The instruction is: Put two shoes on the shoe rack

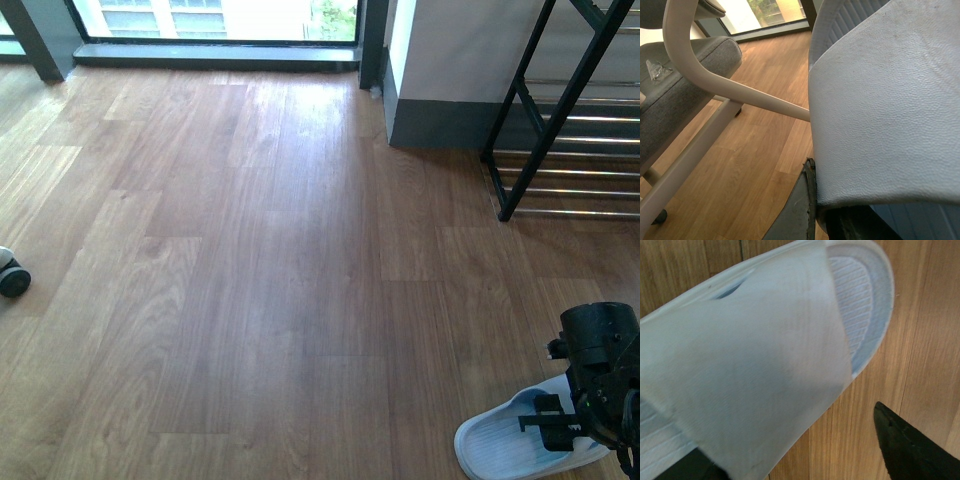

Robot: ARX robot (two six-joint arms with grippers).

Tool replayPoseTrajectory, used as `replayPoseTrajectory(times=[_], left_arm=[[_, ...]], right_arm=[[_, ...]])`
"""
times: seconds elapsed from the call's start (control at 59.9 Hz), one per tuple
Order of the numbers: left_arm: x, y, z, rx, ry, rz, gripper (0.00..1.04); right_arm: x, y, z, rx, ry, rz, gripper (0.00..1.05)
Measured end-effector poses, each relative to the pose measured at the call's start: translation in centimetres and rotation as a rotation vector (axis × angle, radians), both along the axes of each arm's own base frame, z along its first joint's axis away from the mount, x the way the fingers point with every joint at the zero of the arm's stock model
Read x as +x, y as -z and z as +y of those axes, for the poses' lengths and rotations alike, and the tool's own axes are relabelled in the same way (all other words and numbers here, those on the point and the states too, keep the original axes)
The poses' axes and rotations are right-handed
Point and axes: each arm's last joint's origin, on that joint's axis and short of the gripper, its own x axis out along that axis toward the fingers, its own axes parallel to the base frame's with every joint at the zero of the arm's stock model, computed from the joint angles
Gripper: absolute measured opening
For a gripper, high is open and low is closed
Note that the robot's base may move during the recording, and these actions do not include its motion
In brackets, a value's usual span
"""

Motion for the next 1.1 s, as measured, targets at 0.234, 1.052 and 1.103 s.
replayPoseTrajectory(times=[0.234,1.052,1.103], left_arm=[[0.0,0.0,0.0,0.000,0.000,0.000,0.02],[0.0,0.0,0.0,0.000,0.000,0.000,0.02],[0.0,0.0,0.0,0.000,0.000,0.000,0.02]], right_arm=[[-0.2,-0.1,0.2,-0.027,-0.039,0.017,0.24],[-0.8,-23.2,0.5,-0.127,-0.503,-0.586,0.01],[-2.1,-25.0,0.8,-0.112,-0.532,-0.621,0.01]])
